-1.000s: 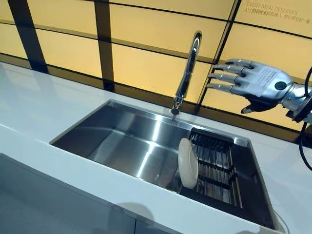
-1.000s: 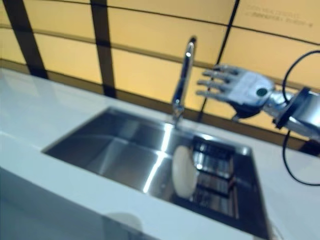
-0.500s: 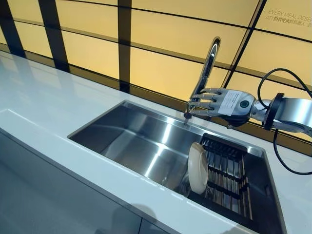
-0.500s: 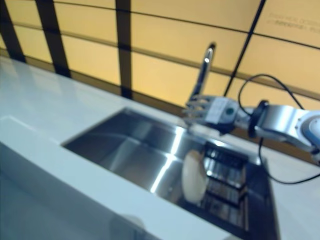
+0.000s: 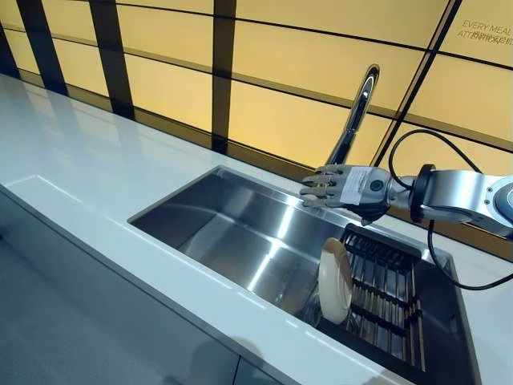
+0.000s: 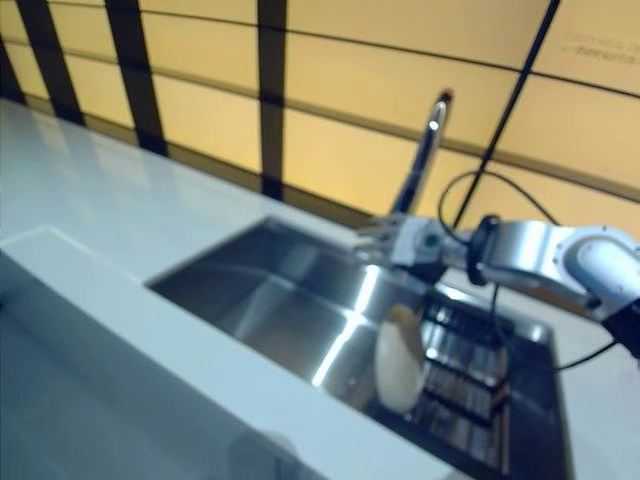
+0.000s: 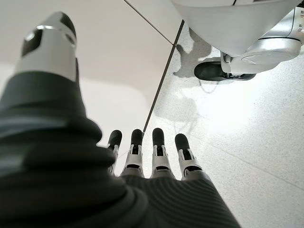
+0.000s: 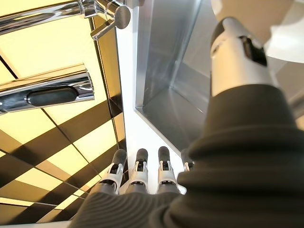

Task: Take plates into dishwasher

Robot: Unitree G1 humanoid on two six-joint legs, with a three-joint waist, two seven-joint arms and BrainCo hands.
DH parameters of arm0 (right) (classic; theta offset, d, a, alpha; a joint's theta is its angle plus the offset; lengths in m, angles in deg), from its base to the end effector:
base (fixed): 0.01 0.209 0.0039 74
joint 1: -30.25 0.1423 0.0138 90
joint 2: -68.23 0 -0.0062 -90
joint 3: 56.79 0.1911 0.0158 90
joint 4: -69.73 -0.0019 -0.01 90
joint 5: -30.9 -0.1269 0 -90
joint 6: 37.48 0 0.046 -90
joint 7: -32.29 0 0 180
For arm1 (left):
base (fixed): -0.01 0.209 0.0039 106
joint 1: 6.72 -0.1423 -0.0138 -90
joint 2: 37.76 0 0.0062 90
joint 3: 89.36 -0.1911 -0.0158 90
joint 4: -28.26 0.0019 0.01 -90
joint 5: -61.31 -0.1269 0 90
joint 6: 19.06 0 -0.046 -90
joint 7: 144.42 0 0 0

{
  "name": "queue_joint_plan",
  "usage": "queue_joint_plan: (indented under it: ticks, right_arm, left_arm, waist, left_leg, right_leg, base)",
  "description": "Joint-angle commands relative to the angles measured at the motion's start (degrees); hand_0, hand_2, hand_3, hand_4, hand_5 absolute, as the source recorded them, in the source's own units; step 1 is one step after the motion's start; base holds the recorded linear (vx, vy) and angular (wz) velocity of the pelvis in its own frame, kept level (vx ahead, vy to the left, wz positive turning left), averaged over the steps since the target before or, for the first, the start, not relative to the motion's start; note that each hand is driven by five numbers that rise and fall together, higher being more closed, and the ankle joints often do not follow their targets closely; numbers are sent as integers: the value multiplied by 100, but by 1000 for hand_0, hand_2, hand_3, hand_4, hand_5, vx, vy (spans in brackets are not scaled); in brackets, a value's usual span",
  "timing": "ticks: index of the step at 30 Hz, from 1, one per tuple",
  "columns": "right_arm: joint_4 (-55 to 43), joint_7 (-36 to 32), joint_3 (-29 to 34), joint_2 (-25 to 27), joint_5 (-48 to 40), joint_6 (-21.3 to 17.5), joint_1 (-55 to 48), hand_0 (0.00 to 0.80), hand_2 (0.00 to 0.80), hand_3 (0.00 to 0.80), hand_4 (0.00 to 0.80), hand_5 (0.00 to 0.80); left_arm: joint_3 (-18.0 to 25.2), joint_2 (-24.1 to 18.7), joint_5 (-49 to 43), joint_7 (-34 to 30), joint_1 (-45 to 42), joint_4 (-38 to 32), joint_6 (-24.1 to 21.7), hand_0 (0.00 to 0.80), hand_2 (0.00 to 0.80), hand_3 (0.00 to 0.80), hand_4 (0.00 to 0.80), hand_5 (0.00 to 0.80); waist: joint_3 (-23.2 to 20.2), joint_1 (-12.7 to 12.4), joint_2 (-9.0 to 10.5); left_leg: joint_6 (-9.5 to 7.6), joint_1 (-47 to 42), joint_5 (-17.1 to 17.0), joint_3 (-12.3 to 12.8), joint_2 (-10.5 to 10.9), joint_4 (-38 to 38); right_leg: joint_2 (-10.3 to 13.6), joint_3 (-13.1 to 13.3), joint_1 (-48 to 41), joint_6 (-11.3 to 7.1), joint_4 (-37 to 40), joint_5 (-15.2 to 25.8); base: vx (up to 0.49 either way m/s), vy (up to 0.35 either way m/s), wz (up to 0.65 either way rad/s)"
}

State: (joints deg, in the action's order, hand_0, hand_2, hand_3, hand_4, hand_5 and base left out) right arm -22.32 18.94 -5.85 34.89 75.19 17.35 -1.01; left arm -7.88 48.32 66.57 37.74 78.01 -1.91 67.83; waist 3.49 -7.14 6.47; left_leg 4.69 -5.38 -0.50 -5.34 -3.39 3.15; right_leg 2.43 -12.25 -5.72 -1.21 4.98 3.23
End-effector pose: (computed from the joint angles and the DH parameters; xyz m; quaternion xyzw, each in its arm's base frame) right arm 0.2513 -0.2146 0.2716 -0.8686 -0.3005 0.2723 0.2847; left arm 0.0661 0.2543 -0.0977 0.1536 0.5129 0.0618 0.8423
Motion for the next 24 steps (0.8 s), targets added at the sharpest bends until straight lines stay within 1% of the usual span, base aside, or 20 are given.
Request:
queue_joint_plan:
  ticks: [1, 6, 14, 24]
  right_arm:
    - [286, -13, -186, 89, -221, 43, 318, 0, 0, 0, 0, 0]
    - [327, -86, -184, -2, -269, -30, 214, 0, 0, 0, 0, 0]
    - [362, -165, -172, -62, -354, -7, 50, 0, 0, 0, 0, 0]
    - [386, -325, 4, -85, -494, -124, -293, 0, 0, 0, 0, 0]
  left_arm:
    - [-256, -147, -64, 10, 316, 125, -176, 0, 0, 0, 0, 0]
    - [-266, -127, -56, 44, 290, 123, -183, 0, 0, 0, 0, 0]
    - [-249, -143, -65, 37, 286, 136, -205, 0, 0, 0, 0, 0]
    - [-210, -186, -59, 1, 253, 110, -233, 0, 0, 0, 0, 0]
  waist:
    - [-95, -109, 113]
    - [-85, -134, 115]
    - [-50, -152, 121]
    - [-32, -164, 117]
  left_leg:
    - [22, 213, -251, 305, -112, 111]
    - [18, 204, -246, 293, -106, 114]
    - [10, 205, -245, 278, -101, 114]
    - [6, 206, -239, 260, -101, 114]
  right_leg:
    - [142, -146, -234, -200, -178, -350]
    - [141, -160, -252, -201, -167, -352]
    - [141, -179, -244, -198, -196, -364]
    - [152, -219, -236, -200, -233, -387]
  base:
    - [0, 0, 0]
    - [0, 0, 0]
    - [0, 0, 0]
    - [0, 0, 0]
